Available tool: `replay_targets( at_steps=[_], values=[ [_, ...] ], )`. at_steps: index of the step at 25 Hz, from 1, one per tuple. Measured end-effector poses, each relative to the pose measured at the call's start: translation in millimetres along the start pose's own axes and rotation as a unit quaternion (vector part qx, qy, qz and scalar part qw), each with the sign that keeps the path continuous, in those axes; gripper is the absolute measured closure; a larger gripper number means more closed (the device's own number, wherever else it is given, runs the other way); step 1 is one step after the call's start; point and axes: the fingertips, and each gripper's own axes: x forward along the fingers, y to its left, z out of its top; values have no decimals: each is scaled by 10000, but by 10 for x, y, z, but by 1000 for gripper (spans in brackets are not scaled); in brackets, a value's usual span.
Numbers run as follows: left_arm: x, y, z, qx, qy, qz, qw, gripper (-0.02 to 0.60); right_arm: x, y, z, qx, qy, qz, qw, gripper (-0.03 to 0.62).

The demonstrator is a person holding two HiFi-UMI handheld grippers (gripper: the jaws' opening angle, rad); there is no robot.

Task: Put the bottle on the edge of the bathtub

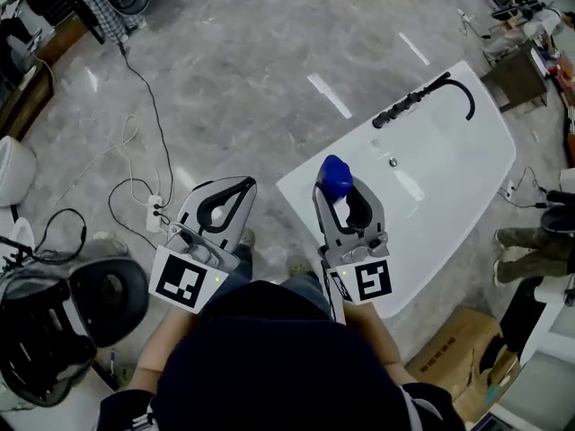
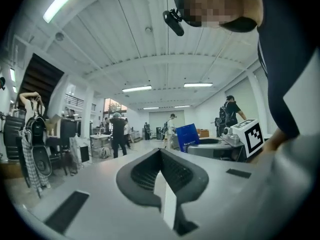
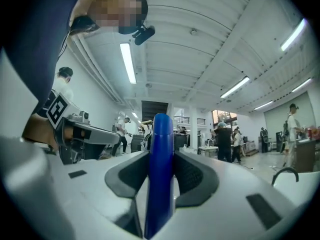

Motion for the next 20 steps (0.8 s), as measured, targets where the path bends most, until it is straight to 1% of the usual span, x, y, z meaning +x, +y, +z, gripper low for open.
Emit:
replay_targets(
  at_steps=[4, 5, 7, 9, 11, 15, 18, 20],
  values=[
    [55, 508, -250, -39, 118, -530, 9985, 558, 468, 185, -209, -7, 169, -409, 9990, 430],
    [70, 547, -331, -49, 166, -673, 9976, 558, 500, 208, -265, -9, 215, -532, 9984, 430],
    [119, 487, -519, -82, 257, -982, 9948, 558, 437, 213, -410, -32, 308, -800, 9963, 430],
    [210, 419, -678, -129, 257, -1210, 9922, 558, 389, 180, -585, -51, 384, -995, 9943, 430],
    [306, 367, -741, -155, 269, -1353, 9903, 558, 366, 125, -709, 31, 475, -1118, 9926, 430],
    [391, 175, -804, -89, 558, -1628, 9850, 558, 223, 24, -927, 273, 844, -1286, 9877, 430],
    [466, 65, -939, -103, 750, -1668, 9831, 558, 144, -34, -1196, 396, 1165, -1272, 9842, 430],
    [555, 115, -1172, -220, 935, -1654, 9815, 558, 219, -71, -1483, 502, 1345, -1224, 9820, 430]
  ],
)
